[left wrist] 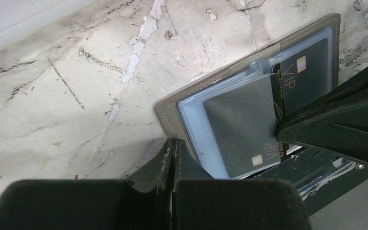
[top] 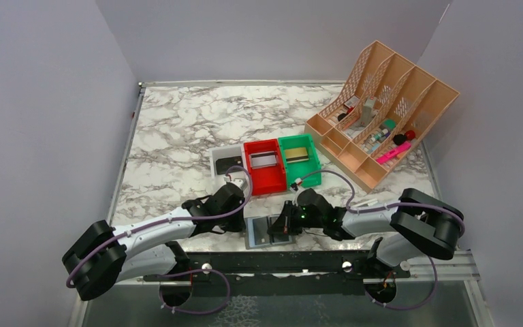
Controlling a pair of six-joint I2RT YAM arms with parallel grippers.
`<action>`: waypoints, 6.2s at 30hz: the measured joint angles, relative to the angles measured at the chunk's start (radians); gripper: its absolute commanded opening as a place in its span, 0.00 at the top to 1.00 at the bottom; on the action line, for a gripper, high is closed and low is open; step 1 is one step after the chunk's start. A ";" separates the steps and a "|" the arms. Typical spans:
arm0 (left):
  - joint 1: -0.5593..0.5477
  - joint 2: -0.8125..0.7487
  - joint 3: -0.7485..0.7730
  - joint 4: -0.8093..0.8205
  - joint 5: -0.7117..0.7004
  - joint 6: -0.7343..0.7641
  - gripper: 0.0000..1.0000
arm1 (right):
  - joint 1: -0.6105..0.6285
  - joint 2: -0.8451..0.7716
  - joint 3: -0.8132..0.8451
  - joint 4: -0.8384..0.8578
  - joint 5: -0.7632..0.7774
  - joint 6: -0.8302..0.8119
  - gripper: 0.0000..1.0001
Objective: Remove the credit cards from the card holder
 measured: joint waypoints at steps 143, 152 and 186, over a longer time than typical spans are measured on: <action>-0.146 0.037 0.156 -0.081 -0.181 0.006 0.32 | -0.028 -0.398 -0.204 0.005 0.140 0.041 0.99; -0.121 0.039 0.332 -0.220 -0.280 0.064 0.13 | -0.028 -0.547 -0.212 -0.131 0.235 0.010 0.99; 0.602 -0.208 0.323 -0.299 -0.393 0.258 0.01 | -0.028 -0.016 0.547 -0.226 0.280 -0.835 0.99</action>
